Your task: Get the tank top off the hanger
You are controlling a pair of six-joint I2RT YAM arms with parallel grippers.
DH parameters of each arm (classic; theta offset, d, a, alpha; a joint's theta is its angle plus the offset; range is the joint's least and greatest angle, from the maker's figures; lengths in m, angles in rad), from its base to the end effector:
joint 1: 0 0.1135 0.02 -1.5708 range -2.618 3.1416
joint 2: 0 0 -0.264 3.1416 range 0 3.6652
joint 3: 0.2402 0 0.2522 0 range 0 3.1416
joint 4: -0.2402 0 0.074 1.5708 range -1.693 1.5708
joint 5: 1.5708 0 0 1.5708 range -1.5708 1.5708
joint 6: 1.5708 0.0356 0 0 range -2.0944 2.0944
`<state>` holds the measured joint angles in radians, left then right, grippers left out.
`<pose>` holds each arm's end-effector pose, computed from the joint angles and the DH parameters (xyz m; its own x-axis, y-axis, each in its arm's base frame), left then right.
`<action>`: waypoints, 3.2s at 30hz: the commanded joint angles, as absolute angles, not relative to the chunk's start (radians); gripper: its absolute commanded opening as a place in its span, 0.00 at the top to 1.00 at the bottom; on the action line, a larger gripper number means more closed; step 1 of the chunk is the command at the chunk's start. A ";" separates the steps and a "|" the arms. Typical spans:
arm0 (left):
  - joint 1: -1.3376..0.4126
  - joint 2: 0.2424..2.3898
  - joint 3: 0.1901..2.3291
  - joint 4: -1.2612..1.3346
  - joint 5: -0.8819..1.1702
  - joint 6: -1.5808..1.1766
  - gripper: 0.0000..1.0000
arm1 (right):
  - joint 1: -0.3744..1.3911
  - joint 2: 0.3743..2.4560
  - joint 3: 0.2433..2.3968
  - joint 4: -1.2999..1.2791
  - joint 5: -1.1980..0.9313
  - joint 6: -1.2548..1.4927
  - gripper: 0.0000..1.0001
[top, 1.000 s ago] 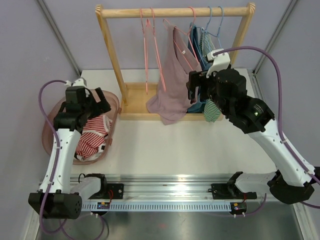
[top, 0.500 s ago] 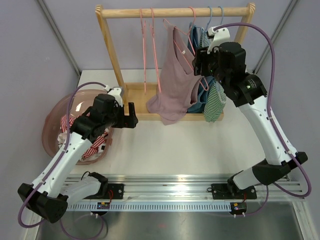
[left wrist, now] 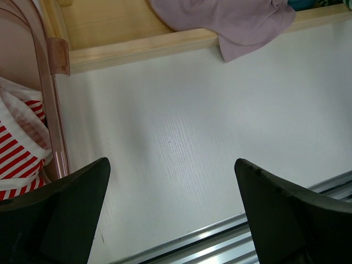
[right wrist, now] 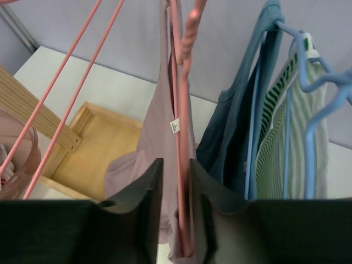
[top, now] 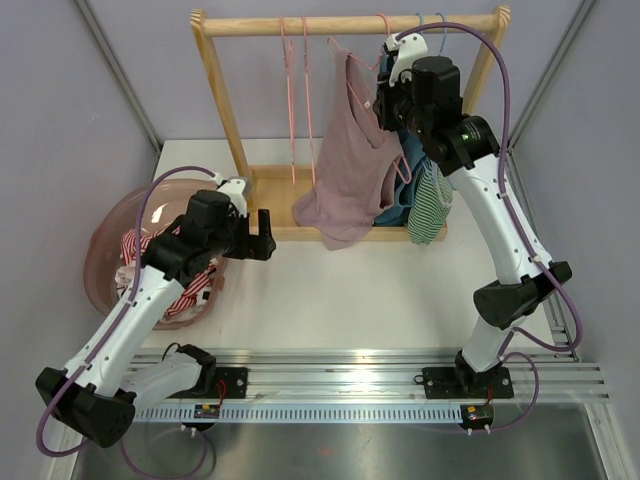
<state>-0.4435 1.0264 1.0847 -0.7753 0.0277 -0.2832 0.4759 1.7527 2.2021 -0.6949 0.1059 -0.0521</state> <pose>0.1865 -0.0897 0.3415 -0.6950 0.0210 -0.7187 0.2641 0.9371 -0.2281 0.3292 0.1655 0.5070 -0.1968 -0.1597 -0.9674 -0.3752 0.9238 -0.0762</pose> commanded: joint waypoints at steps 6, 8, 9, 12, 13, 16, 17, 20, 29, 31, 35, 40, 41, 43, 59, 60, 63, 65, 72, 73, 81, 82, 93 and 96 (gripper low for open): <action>-0.446 0.996 1.075 -0.752 0.041 -0.253 0.01 | 0.471 1.747 2.255 -0.696 0.003 -0.012 0.88; -0.446 0.993 1.075 -0.753 0.041 -0.253 0.01 | 0.471 1.749 2.273 -0.707 -0.021 0.021 0.99; -0.446 0.992 1.075 -0.753 0.041 -0.253 0.01 | 0.469 1.750 2.289 -0.716 -0.026 0.029 1.00; -0.446 0.988 1.075 -0.752 0.043 -0.253 0.01 | 0.471 1.759 2.370 -0.747 -0.041 0.060 1.00; -0.446 0.985 1.075 -0.752 0.044 -0.255 0.01 | 0.471 1.759 2.409 -0.753 -0.046 0.072 1.00; -0.446 0.976 1.075 -0.747 0.040 -0.256 0.01 | 0.469 1.758 2.471 -0.767 -0.063 0.081 1.00; -0.446 0.974 1.075 -0.746 0.040 -0.256 0.01 | 0.471 1.750 2.480 -0.772 -0.066 0.080 1.00; -0.446 0.957 1.077 -0.744 0.041 -0.258 0.01 | 0.471 1.724 2.496 -0.782 -0.069 0.080 1.00; -0.448 0.842 1.121 -0.710 0.049 -0.270 0.01 | 0.471 1.520 2.291 -0.830 -0.132 0.095 1.00; -0.449 0.825 1.162 -0.713 0.051 -0.267 0.01 | 0.469 1.442 2.205 -0.834 -0.153 0.109 1.00; -0.462 0.815 1.256 -0.719 0.058 -0.265 0.01 | 0.469 1.323 2.100 -0.859 -0.222 0.129 1.00; -0.480 0.854 1.370 -0.686 0.097 -0.288 0.01 | 0.469 1.211 2.072 -0.937 -0.304 0.143 1.00; -0.501 0.862 1.412 -0.678 0.095 -0.293 0.01 | 0.469 1.198 2.072 -0.962 -0.322 0.144 1.00; -0.544 0.893 1.459 -0.660 0.060 -0.302 0.01 | 0.471 1.155 2.072 -0.988 -0.328 0.153 1.00; -1.025 1.163 1.694 -0.403 -0.342 -0.006 0.01 | 0.469 0.965 1.902 -1.042 -0.434 0.225 1.00; -1.031 1.190 1.697 -0.397 -0.327 0.021 0.01 | 0.469 0.956 1.890 -1.037 -0.448 0.233 1.00; -1.048 1.242 1.706 -0.391 -0.302 0.023 0.02 | 0.471 0.946 1.887 -1.038 -0.489 0.241 1.00; -1.057 1.265 1.713 -0.397 -0.311 0.023 0.05 | 0.469 0.943 1.893 -1.045 -0.488 0.244 1.00; -1.062 1.321 1.707 -0.403 -0.350 0.022 0.38 | 0.469 0.922 1.891 -1.035 -0.488 0.238 1.00; -1.060 1.324 1.706 -0.402 -0.357 0.021 0.43 | 0.469 0.920 1.890 -1.037 -0.476 0.233 1.00; -1.062 1.299 1.668 -0.413 -0.553 0.006 0.95 | 0.469 0.904 1.793 -1.043 -0.422 0.186 1.00; -1.060 1.293 1.648 -0.411 -0.592 0.005 0.99 | 0.469 0.897 1.777 -1.042 -0.417 0.177 1.00; -0.842 1.160 1.546 -0.561 -0.674 -0.265 1.00 | 0.471 0.744 1.594 -0.971 -0.486 0.081 1.00; -0.841 1.146 1.549 -0.574 -0.629 -0.278 1.00 | 0.471 0.710 1.585 -0.968 -0.448 0.061 1.00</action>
<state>-0.8646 1.2011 1.5417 -0.5995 -0.5961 -0.2249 0.4728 0.7631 1.5742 -1.0149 -0.4625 0.1032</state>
